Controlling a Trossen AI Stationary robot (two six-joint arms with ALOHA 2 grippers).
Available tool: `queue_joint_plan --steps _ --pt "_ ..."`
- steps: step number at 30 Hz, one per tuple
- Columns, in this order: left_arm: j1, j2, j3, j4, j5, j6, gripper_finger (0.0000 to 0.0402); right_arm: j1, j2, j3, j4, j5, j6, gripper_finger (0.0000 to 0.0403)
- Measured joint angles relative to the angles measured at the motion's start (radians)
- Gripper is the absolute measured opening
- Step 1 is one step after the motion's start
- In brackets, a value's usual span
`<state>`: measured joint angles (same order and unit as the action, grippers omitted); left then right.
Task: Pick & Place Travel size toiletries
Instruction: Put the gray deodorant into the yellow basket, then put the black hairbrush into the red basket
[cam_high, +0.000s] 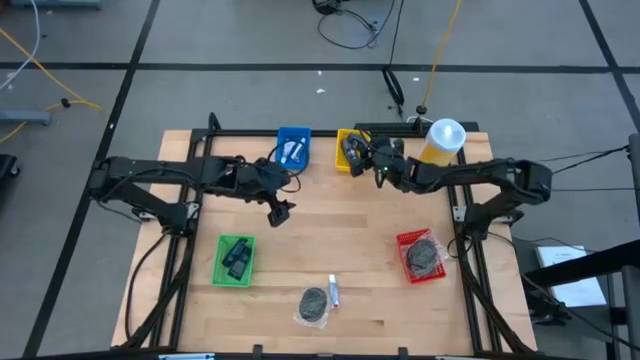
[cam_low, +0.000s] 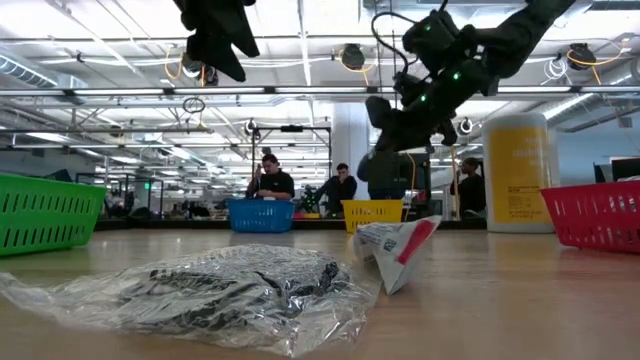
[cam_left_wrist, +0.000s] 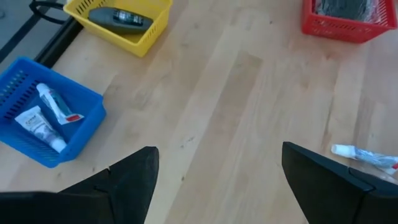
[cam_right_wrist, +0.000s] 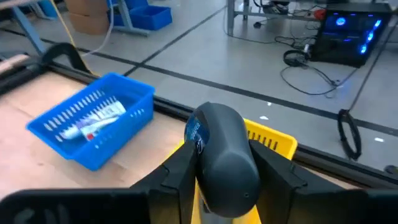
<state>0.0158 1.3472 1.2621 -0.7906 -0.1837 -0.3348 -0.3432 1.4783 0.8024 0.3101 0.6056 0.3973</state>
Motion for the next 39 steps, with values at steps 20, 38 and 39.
queue_joint_plan --steps 20,38,39 --pt "0.006 0.000 0.000 0.003 0.000 0.048 0.0333 -0.048 0.163 0.000 0.113 0.019 -0.051 0.0168" --pt "-0.034 0.001 0.000 0.002 0.062 -0.161 0.0333 0.038 -0.136 0.000 -0.010 -0.245 -0.179 0.0236" --pt "-0.043 0.001 0.000 0.002 0.063 -0.175 0.0333 0.059 -0.168 0.000 -0.039 -0.257 -0.187 0.0233"
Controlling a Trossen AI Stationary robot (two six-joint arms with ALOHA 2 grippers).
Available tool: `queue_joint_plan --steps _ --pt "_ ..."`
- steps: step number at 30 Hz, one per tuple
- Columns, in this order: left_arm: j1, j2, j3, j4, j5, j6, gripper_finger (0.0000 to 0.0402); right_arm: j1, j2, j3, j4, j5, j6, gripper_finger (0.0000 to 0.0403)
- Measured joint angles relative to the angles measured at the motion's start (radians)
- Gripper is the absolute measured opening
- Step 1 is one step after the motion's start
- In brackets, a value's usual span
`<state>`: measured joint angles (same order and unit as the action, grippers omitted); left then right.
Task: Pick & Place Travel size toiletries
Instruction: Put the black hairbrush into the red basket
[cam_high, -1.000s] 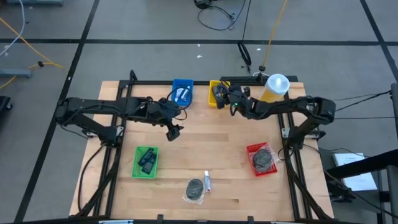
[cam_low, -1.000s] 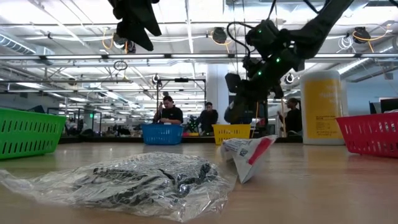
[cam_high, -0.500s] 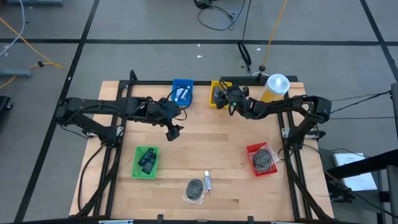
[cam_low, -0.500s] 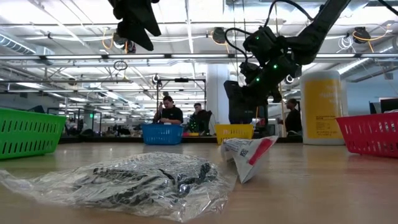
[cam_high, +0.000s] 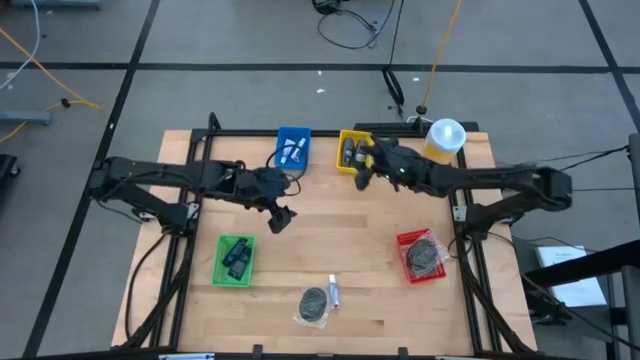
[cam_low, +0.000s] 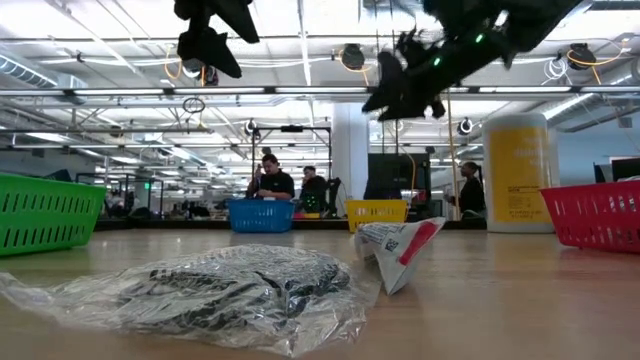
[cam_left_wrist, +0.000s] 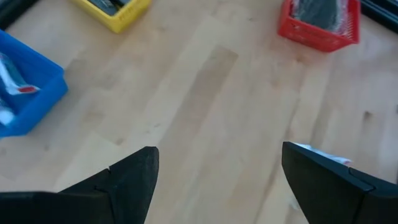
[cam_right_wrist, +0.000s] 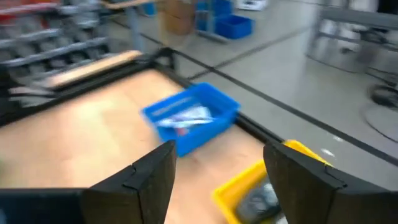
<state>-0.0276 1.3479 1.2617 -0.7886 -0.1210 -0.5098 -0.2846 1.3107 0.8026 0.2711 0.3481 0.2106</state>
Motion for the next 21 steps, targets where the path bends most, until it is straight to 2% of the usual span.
queue_joint_plan --steps 8,14,21 --pt "-0.085 0.012 0.000 0.004 0.001 -0.104 0.0333 0.200 -0.177 0.000 -0.145 -0.059 -0.034 0.0218" --pt "-0.170 0.076 -0.001 0.043 0.051 -0.157 0.0333 0.314 -0.192 0.000 -0.161 -0.061 -0.013 0.0212" --pt "-0.272 0.202 -0.001 0.154 0.045 -0.184 0.0333 0.370 -0.183 -0.001 -0.190 -0.060 -0.009 0.0212"
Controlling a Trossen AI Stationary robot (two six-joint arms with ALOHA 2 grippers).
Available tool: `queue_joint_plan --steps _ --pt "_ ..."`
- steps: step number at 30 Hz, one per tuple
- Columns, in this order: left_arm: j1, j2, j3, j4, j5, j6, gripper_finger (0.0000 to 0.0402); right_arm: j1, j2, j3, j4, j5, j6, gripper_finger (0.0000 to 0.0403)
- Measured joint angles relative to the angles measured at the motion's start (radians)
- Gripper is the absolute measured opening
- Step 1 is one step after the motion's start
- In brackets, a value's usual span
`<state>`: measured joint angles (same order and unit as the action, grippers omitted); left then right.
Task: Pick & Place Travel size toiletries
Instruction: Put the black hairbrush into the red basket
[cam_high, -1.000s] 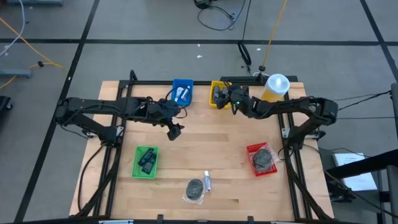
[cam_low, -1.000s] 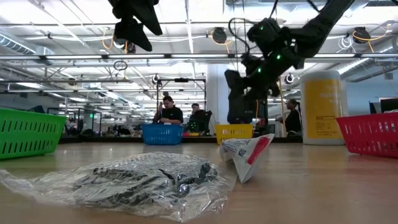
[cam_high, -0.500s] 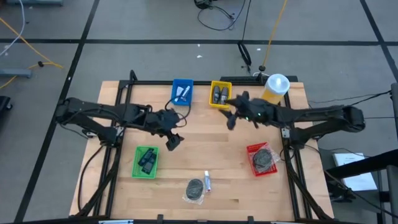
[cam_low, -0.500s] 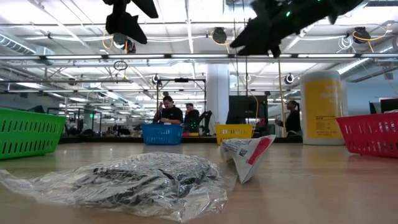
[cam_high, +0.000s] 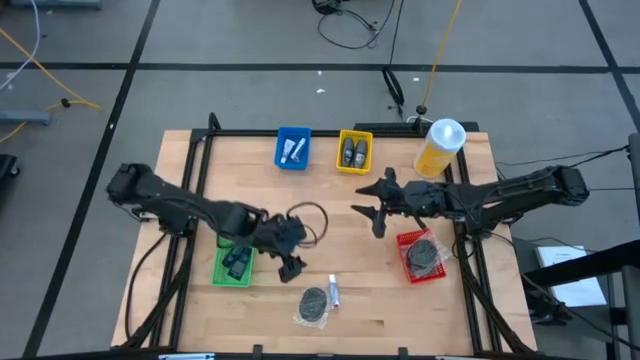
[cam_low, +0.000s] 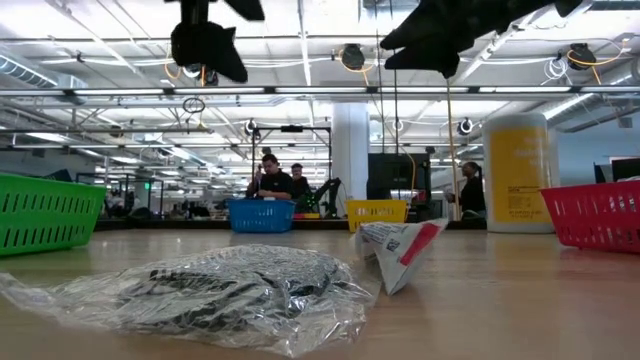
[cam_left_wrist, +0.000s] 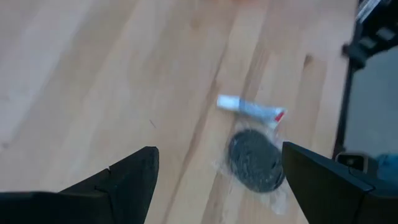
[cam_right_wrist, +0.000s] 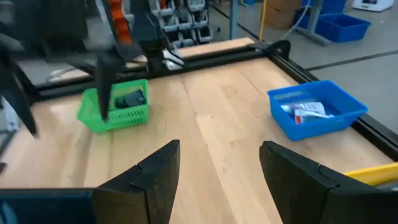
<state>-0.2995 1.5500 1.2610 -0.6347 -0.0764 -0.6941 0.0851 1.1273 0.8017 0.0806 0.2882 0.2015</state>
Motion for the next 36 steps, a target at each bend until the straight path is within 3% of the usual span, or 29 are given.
queue_joint_plan --steps 6,14,28,36 --pt "-0.060 0.124 0.000 0.046 0.005 0.064 0.0333 0.026 -0.001 0.000 -0.008 -0.002 0.021 0.0212" --pt "-0.108 0.242 0.000 0.081 0.163 0.235 0.0333 0.075 -0.001 0.000 -0.019 -0.003 0.022 0.0212" --pt "-0.110 0.364 0.001 0.152 0.155 0.630 0.0333 0.111 -0.001 0.000 -0.044 -0.003 0.052 0.0210" --pt "-0.089 0.433 0.000 0.188 0.156 0.741 0.0333 0.112 -0.001 0.000 -0.056 -0.003 0.086 0.0210"
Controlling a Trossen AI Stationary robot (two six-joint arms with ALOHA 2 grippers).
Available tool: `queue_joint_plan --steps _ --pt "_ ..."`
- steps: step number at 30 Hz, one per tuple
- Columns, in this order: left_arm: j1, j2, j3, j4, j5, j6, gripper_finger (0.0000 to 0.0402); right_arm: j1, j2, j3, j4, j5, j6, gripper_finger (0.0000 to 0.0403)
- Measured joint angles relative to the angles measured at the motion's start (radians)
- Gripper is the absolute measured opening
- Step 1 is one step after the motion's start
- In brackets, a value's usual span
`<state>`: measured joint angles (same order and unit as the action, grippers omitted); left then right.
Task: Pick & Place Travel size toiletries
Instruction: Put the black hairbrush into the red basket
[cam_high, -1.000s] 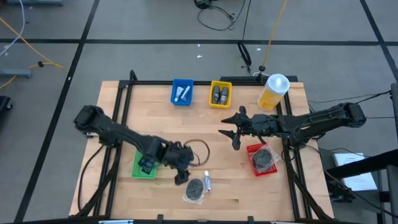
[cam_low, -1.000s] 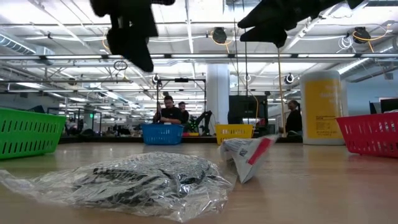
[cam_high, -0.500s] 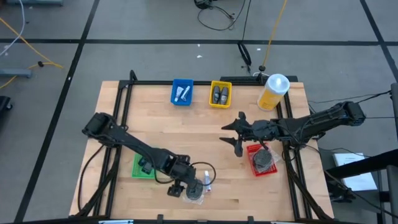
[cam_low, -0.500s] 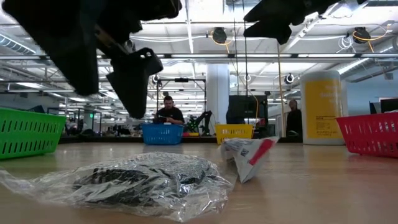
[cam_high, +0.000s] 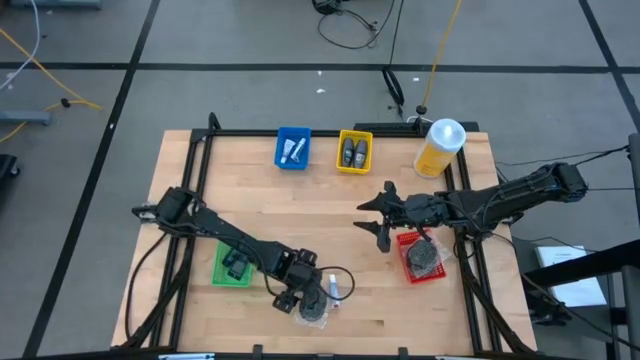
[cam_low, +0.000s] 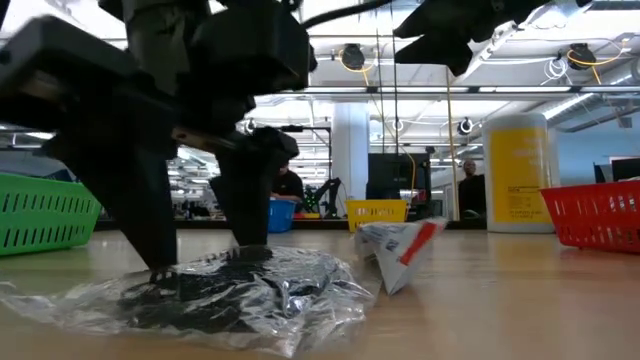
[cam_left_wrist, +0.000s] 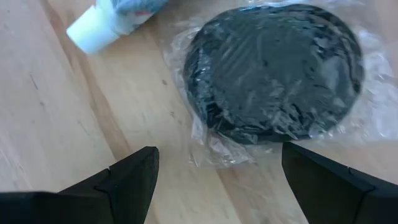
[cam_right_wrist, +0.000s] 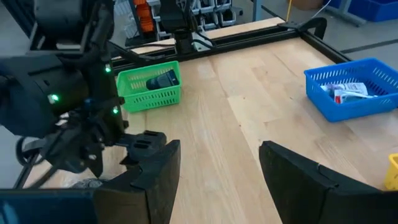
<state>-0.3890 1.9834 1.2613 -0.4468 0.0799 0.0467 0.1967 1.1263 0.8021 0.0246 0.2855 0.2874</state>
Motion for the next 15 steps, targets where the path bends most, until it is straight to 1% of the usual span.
queue_joint_plan --steps 9,12,15 --pt "0.016 0.007 0.000 0.050 0.001 0.000 0.0328 0.000 0.000 0.000 0.000 0.000 0.000 0.0210" --pt "0.015 0.007 0.000 0.082 0.024 -0.004 0.0304 0.000 0.000 0.000 0.000 0.000 0.000 0.0210" --pt "0.013 0.007 0.000 0.108 0.027 -0.007 0.0265 0.000 0.000 0.000 0.000 0.000 0.000 0.0210"
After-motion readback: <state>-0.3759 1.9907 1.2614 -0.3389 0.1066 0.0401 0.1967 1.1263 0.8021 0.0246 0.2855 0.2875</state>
